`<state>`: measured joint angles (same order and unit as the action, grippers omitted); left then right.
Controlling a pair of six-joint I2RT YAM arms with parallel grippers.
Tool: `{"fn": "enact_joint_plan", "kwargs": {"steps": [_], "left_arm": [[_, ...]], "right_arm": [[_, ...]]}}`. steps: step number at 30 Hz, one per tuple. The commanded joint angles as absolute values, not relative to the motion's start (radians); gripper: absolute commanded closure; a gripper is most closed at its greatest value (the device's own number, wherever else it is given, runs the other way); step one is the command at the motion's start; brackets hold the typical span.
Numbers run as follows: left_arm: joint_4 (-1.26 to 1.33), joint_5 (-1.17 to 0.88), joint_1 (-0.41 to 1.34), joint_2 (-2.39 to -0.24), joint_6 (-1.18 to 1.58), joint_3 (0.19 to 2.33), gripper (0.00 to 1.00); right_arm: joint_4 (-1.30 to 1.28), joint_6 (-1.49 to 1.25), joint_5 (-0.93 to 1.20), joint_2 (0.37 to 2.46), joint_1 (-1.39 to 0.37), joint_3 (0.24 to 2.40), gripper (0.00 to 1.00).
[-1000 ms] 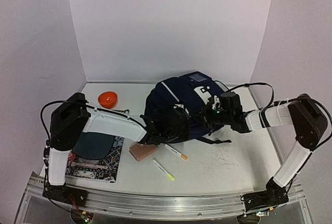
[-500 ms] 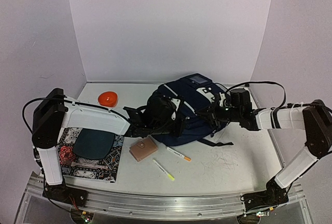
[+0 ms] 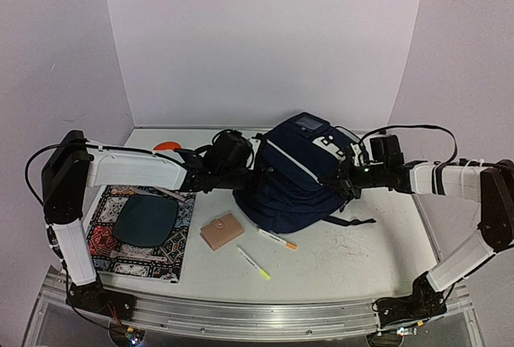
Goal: Pack the student bag
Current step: Unzip the upper front pocket of the student bag.
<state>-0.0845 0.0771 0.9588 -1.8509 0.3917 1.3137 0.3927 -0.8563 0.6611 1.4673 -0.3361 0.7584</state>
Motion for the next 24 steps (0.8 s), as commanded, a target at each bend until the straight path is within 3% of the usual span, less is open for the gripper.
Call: {"fn": "enact_joint_plan", "kwargs": {"steps": [1, 12, 16, 21, 24], "left_arm": [[-0.145, 0.192, 0.829, -1.763, 0.362, 1.288, 1.0], [-0.142, 0.168, 0.686, -1.921, 0.204, 1.47, 1.0], [-0.139, 0.066, 0.688, -1.96, 0.136, 1.536, 1.0], [-0.121, 0.005, 0.755, -1.905, 0.116, 1.494, 1.0], [-0.108, -0.047, 0.783, -1.875, 0.149, 1.452, 1.0]], "right_arm": [[0.218, -0.681, 0.691, 1.42, -0.269, 0.792, 1.0], [-0.034, -0.48, 0.69, 1.407, -0.222, 0.914, 1.0], [-0.102, -0.415, 0.654, 1.394, -0.214, 0.964, 0.98], [-0.176, -0.338, 0.563, 1.333, -0.225, 1.062, 0.59], [-0.235, -0.272, 0.484, 1.324, -0.268, 1.139, 0.45]]}}
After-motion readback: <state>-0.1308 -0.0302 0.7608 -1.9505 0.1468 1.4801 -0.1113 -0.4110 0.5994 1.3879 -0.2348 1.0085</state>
